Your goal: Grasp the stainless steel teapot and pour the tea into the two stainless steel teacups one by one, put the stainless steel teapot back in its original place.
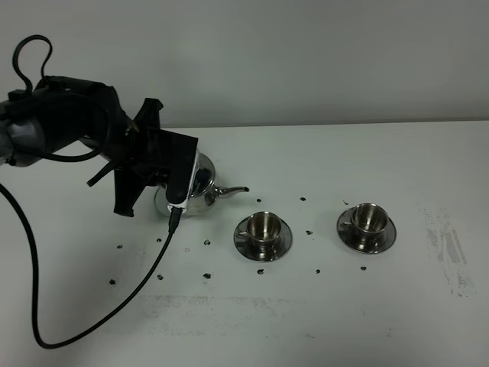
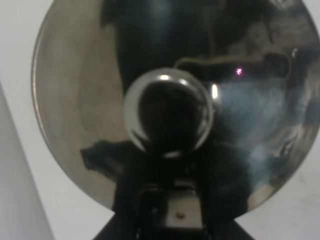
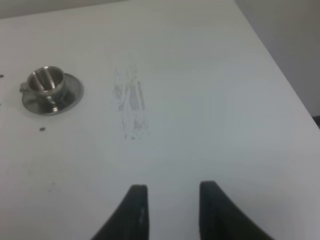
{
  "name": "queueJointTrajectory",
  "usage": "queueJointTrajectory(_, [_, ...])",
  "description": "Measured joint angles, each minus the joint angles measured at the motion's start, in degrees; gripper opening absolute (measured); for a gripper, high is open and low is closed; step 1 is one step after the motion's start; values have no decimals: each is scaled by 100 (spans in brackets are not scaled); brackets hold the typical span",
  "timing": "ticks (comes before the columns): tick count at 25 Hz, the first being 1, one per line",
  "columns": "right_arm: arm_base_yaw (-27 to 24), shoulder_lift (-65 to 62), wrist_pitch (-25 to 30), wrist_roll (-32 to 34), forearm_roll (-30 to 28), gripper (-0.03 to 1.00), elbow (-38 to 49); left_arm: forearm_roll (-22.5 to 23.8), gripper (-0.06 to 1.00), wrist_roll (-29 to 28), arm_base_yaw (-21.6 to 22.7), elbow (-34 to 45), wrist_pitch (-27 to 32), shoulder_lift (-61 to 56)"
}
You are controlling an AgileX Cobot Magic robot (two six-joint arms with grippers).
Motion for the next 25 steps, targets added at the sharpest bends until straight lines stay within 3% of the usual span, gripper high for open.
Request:
queueJointTrajectory(10, [0,0,0,-32,0,24,0,774,21,-16,-354,-987,507,582])
queueJointTrajectory(25, [0,0,0,-32,0,24,0,1597,21,-28,-561,-1046,552,679])
